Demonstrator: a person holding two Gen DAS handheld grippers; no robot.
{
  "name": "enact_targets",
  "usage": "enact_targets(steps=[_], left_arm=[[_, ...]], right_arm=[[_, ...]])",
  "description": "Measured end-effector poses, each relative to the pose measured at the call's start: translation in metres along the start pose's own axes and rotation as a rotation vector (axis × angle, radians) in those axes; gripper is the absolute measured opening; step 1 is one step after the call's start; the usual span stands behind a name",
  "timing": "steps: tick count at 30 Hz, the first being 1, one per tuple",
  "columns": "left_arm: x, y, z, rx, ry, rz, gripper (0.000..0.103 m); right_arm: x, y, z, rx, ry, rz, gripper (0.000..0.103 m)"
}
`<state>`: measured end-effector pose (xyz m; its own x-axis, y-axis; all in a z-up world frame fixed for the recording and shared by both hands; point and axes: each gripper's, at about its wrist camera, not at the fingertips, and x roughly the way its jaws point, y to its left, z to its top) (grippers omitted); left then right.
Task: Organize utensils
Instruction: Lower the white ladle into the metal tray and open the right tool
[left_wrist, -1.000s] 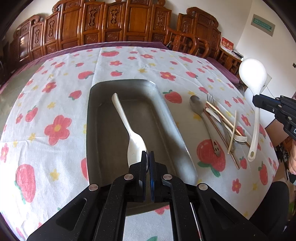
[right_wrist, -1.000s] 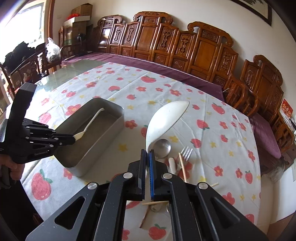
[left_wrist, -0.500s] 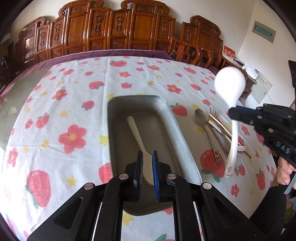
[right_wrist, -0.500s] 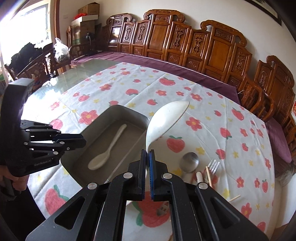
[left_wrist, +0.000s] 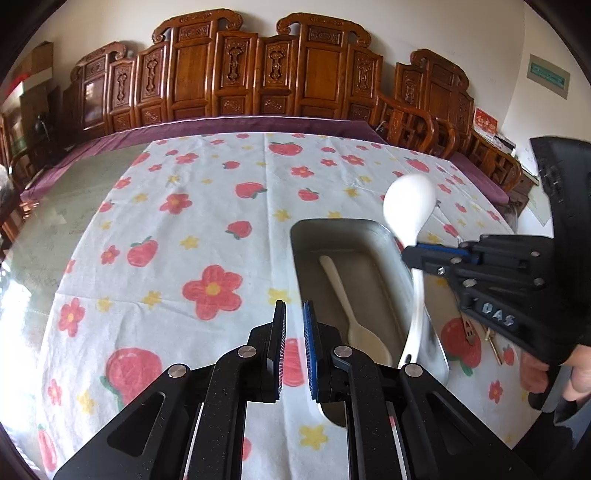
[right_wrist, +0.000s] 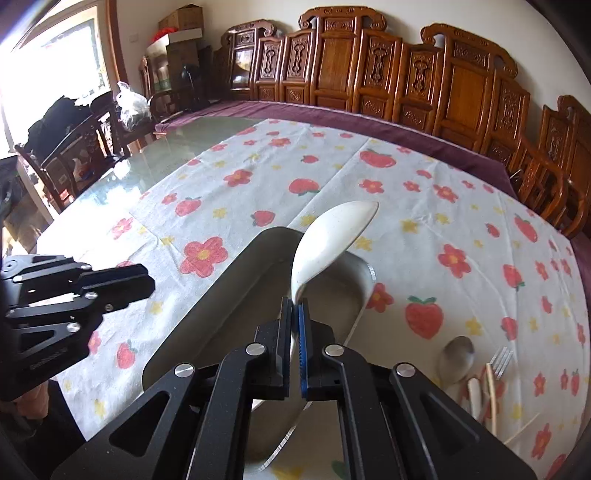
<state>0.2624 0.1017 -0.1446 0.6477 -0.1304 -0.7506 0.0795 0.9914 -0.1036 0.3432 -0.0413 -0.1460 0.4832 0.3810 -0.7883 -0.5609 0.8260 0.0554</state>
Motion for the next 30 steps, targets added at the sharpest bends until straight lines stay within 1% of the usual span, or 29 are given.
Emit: enact_targets(steps=[2,7,11,17,21,26,27,29,30], left_arm=[[-0.001,0.005,0.001,-0.011,-0.002,0.012,0.008],[-0.002,0.013,0.002,-0.027,-0.007,0.015,0.008],[-0.003,0.014,0.002,-0.033,-0.012,0.017,0.008],[-0.006,0.012,0.003,-0.029,-0.022,0.019,0.008],[-0.012,0.004,0.005,-0.024,-0.038,0.005,0.008],[-0.018,-0.015,0.005,-0.005,-0.056,-0.018,0.009],[-0.019,-0.021,0.004,0.0,-0.059,-0.029,0.011],[-0.019,-0.032,0.004,0.01,-0.063,-0.038,0.021],[-0.019,-0.039,0.003,0.019,-0.066,-0.047,0.023]], right_arm=[[0.011,0.004,0.0,0.0,0.011,0.004,0.004],[0.034,0.019,-0.002,0.006,0.042,0.06,0.005],[0.044,0.024,-0.003,0.035,0.06,0.142,0.005],[0.041,0.011,-0.009,0.066,0.055,0.158,0.005],[0.014,-0.005,-0.014,0.076,0.016,0.147,0.005],[-0.034,-0.033,-0.027,0.09,-0.039,0.084,0.005],[-0.048,-0.043,-0.034,0.1,-0.053,0.06,0.005],[-0.067,-0.061,-0.046,0.121,-0.068,0.022,0.005],[-0.074,-0.068,-0.051,0.13,-0.074,-0.003,0.005]])
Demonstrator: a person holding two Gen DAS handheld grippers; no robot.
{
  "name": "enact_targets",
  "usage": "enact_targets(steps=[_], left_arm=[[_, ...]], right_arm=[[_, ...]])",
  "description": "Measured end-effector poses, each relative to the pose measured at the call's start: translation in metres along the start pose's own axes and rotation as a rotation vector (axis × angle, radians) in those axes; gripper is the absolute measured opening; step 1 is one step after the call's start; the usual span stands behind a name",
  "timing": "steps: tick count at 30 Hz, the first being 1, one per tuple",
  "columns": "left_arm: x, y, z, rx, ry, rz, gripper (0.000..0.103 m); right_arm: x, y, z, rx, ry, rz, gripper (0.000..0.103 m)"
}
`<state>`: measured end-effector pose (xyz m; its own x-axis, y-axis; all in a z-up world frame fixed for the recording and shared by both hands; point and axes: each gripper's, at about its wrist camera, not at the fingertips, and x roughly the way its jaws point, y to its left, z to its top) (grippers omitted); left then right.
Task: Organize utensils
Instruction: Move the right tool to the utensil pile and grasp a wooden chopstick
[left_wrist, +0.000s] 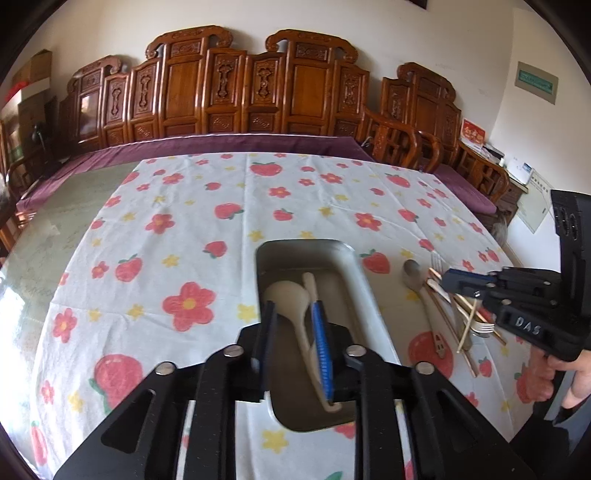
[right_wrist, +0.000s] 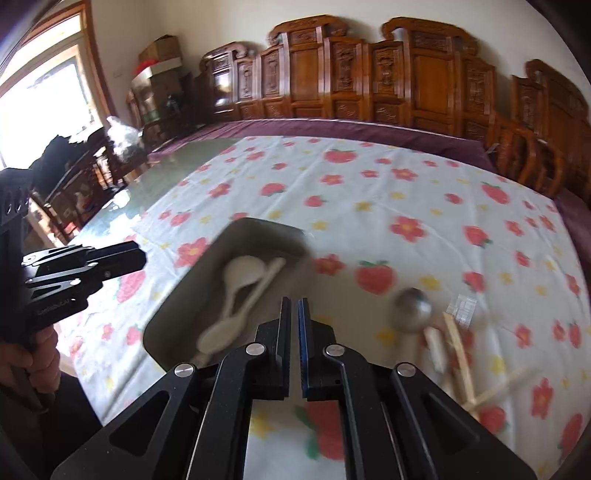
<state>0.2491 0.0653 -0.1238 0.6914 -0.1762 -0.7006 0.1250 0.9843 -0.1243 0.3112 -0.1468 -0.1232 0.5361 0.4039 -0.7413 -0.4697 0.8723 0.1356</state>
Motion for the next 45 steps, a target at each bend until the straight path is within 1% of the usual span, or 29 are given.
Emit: enact_targets(steps=[2,4,7,8,9,10,18,24,28,31,36,39,40,45], left_arm=[[0.001,-0.011,-0.001,0.011,-0.001,-0.014,0.025],[0.003,-0.025,-0.002,0.019,0.0,-0.036,0.027],[0.005,-0.044,-0.005,0.044,-0.001,-0.055,0.028],[0.006,-0.052,-0.006,0.054,-0.004,-0.059,0.028],[0.007,-0.056,-0.007,0.057,-0.003,-0.062,0.028],[0.008,-0.061,-0.009,0.063,-0.003,-0.068,0.028],[0.018,-0.095,-0.02,0.077,0.0,-0.084,0.028],[0.026,-0.113,-0.027,0.122,0.015,-0.088,0.028],[0.027,-0.12,-0.031,0.142,0.023,-0.096,0.028],[0.028,-0.122,-0.032,0.152,0.028,-0.101,0.028],[0.029,-0.126,-0.034,0.163,0.036,-0.105,0.028],[0.029,-0.129,-0.034,0.171,0.034,-0.108,0.028],[0.029,-0.13,-0.035,0.174,0.034,-0.107,0.029],[0.032,-0.134,-0.038,0.185,0.041,-0.099,0.029]], right_arm=[[-0.016,-0.022,-0.012,0.02,-0.009,-0.051,0.006],[-0.024,-0.039,-0.023,0.033,-0.007,-0.093,0.013],[-0.03,-0.066,-0.04,0.08,0.005,-0.148,0.017],[-0.029,-0.075,-0.046,0.093,0.011,-0.169,0.02],[-0.028,-0.082,-0.051,0.102,0.018,-0.188,0.026],[-0.027,-0.087,-0.057,0.112,0.023,-0.205,0.029],[0.01,-0.115,-0.083,0.208,0.087,-0.304,0.029],[0.028,-0.13,-0.089,0.306,0.12,-0.352,0.029],[0.038,-0.137,-0.09,0.336,0.145,-0.372,0.029],[0.044,-0.138,-0.092,0.345,0.171,-0.37,0.029],[0.037,-0.137,-0.093,0.353,0.161,-0.377,0.029],[0.03,-0.14,-0.094,0.361,0.156,-0.369,0.017],[0.028,-0.141,-0.095,0.368,0.156,-0.367,0.015],[0.026,-0.151,-0.099,0.408,0.16,-0.331,0.015]])
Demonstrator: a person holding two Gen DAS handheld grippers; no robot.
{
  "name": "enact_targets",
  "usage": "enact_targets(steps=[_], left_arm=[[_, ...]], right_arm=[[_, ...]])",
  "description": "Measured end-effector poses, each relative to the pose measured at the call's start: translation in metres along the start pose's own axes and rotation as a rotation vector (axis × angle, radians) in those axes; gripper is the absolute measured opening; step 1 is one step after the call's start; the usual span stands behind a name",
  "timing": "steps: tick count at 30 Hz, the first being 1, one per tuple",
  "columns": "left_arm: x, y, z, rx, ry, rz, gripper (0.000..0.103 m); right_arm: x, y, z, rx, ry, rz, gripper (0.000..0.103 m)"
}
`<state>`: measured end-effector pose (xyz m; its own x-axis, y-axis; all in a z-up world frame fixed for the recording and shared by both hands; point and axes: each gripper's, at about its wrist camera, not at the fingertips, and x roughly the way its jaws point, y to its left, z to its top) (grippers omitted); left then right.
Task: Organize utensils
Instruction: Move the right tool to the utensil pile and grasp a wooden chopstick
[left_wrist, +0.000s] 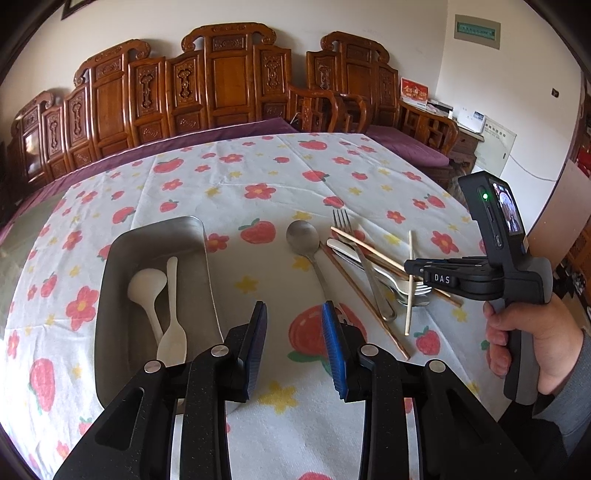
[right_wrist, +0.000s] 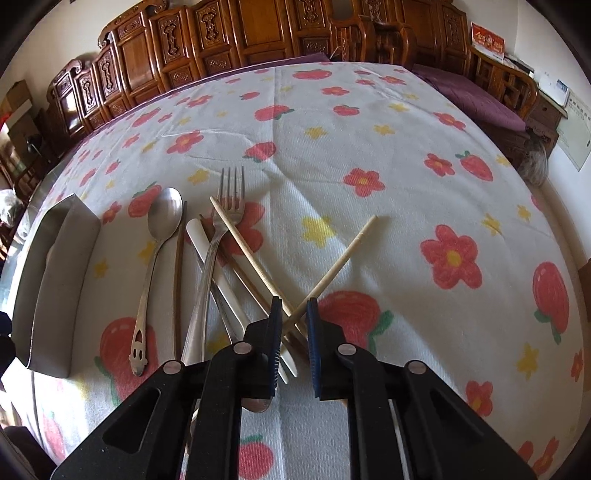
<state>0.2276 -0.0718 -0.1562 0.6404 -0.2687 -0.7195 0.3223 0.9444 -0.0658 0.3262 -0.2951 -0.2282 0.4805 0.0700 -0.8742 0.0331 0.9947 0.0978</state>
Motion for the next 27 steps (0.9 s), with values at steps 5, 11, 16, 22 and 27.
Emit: enact_targets(steps=[5,11,16,22,27], left_arm=[[0.002,-0.004,-0.002,0.009,0.003,0.003,0.029],[0.003,-0.008,-0.005,0.014,-0.004,0.002,0.029],[0.005,-0.013,-0.007,0.019,-0.008,0.01,0.029],[0.003,-0.016,-0.006,0.005,-0.027,0.013,0.029],[0.005,-0.017,-0.008,0.01,-0.021,0.019,0.029]], right_arm=[[0.001,-0.003,0.001,0.023,0.008,0.027,0.015],[-0.006,-0.014,-0.001,0.057,-0.001,0.073,0.0],[-0.008,-0.026,-0.005,0.076,0.003,0.087,0.0],[-0.014,-0.03,0.004,0.088,-0.048,0.113,0.005],[-0.004,-0.026,0.012,0.111,-0.043,0.105,0.025]])
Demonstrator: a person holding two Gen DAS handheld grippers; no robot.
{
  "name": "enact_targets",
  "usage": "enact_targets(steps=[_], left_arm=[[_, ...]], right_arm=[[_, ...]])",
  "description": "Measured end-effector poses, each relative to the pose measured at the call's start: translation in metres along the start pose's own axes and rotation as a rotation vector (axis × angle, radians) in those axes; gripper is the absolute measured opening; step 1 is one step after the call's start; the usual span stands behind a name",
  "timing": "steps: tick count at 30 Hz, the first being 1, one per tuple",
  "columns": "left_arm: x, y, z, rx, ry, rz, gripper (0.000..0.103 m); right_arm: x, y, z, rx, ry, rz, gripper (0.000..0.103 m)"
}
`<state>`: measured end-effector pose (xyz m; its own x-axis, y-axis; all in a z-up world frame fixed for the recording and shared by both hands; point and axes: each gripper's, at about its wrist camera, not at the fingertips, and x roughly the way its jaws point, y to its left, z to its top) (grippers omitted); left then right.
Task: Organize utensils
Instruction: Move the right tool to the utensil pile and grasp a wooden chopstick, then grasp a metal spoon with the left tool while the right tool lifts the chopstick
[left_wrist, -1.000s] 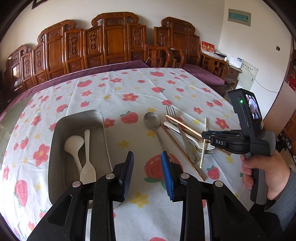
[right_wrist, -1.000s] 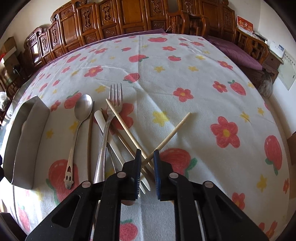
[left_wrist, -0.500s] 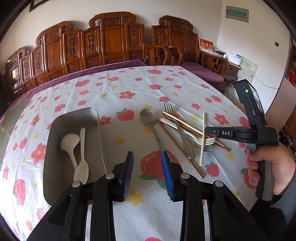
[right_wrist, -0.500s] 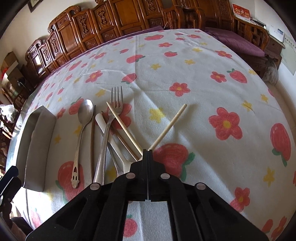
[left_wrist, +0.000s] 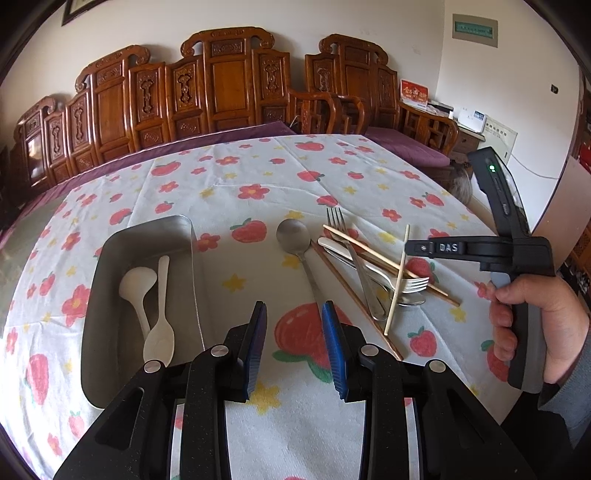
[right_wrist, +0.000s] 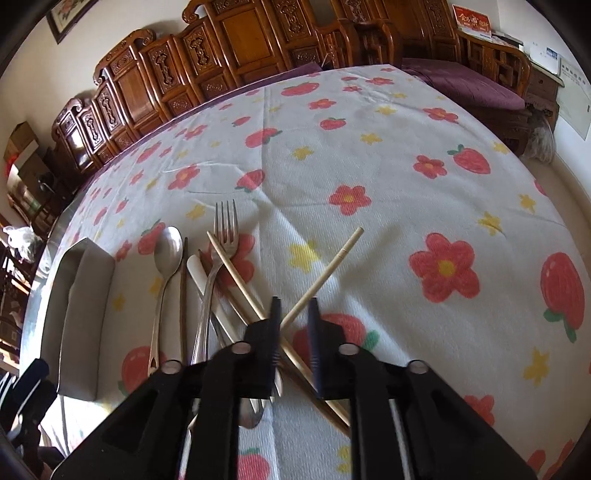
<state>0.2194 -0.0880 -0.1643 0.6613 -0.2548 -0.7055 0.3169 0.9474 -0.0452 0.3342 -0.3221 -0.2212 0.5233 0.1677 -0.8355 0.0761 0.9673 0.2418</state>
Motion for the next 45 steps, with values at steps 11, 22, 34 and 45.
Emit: enact_targets(steps=[11,22,34,45], left_arm=[[-0.005,0.0,0.0,0.001,-0.007,-0.007,0.029],[0.002,-0.011,0.004,0.034,-0.001,0.028,0.029],[0.066,-0.022,0.032,0.023,0.098,0.059,0.029],[0.128,-0.025,0.044,-0.009,0.224,0.049,0.017]], right_arm=[[0.016,0.007,0.0,0.029,0.029,0.002,0.01],[-0.019,-0.007,-0.003,-0.036,-0.042,0.099,0.006],[-0.02,-0.016,0.004,-0.149,-0.101,0.077,0.006],[-0.016,-0.01,0.004,-0.19,-0.106,0.08,0.006]])
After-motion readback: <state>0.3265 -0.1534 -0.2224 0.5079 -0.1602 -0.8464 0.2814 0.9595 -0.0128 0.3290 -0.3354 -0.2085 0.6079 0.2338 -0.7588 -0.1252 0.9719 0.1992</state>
